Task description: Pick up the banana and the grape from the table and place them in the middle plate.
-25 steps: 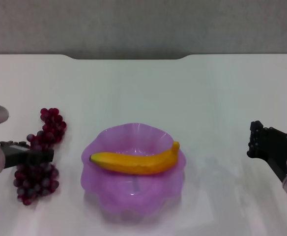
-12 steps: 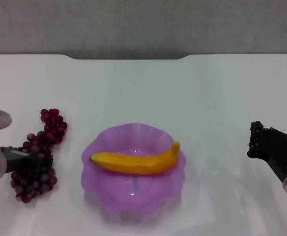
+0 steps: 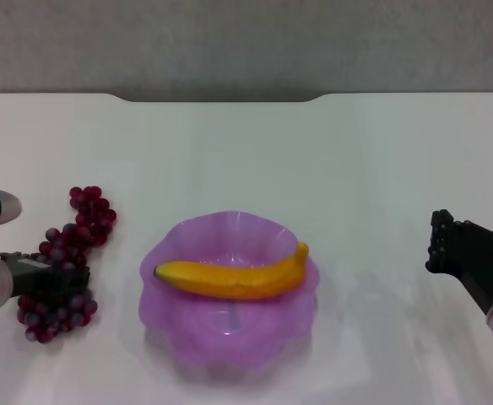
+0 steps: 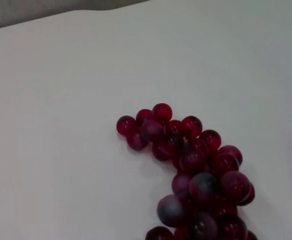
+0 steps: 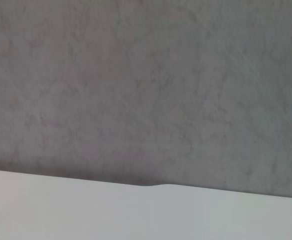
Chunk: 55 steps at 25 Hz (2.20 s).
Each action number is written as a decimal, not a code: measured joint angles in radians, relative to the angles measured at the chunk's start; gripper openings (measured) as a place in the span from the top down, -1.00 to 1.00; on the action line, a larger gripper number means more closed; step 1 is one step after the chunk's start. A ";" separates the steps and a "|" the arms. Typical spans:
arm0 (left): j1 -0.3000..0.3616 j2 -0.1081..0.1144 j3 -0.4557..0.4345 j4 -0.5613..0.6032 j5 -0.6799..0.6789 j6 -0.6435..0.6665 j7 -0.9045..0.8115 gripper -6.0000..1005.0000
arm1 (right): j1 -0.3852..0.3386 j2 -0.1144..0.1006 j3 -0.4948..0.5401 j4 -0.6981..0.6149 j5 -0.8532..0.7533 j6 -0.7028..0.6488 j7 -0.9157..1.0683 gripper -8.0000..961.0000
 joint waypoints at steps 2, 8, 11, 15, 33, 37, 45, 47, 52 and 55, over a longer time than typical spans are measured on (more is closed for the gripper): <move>0.000 0.000 0.005 0.000 0.001 0.002 0.002 -0.69 | 0.001 0.000 0.000 0.000 0.000 0.000 0.000 0.93; -0.001 0.000 0.009 0.000 0.002 0.006 0.013 -0.54 | 0.001 0.000 0.000 0.000 0.000 0.000 0.000 0.93; -0.001 0.000 0.009 0.001 0.002 0.007 0.013 -0.48 | 0.001 0.000 0.000 0.001 0.000 0.000 0.000 0.93; 0.000 0.000 0.005 0.004 -0.002 0.009 0.011 -0.44 | 0.002 0.000 0.000 0.002 0.000 0.000 0.000 0.93; 0.005 0.002 0.010 0.012 0.003 0.001 0.015 -0.21 | 0.004 0.000 0.002 0.024 0.000 0.000 0.040 0.93; 0.006 0.002 0.010 0.012 0.004 0.000 0.015 -0.18 | 0.013 0.000 0.002 0.043 0.000 0.000 0.047 0.93; 0.008 0.002 0.004 0.013 0.000 -0.009 0.016 -0.16 | 0.013 0.000 0.002 0.051 0.000 -0.001 0.055 0.93; 0.008 0.002 0.004 0.013 -0.003 -0.019 0.016 -0.16 | 0.013 0.000 0.002 0.054 0.000 -0.002 0.055 0.93; 0.021 -0.003 0.010 0.019 -0.007 -0.059 0.015 -0.14 | 0.013 0.000 0.002 0.059 0.000 -0.001 0.055 0.93; 0.051 -0.005 0.040 0.044 -0.023 -0.111 0.015 -0.12 | 0.018 0.000 0.001 0.067 0.000 -0.001 0.055 0.93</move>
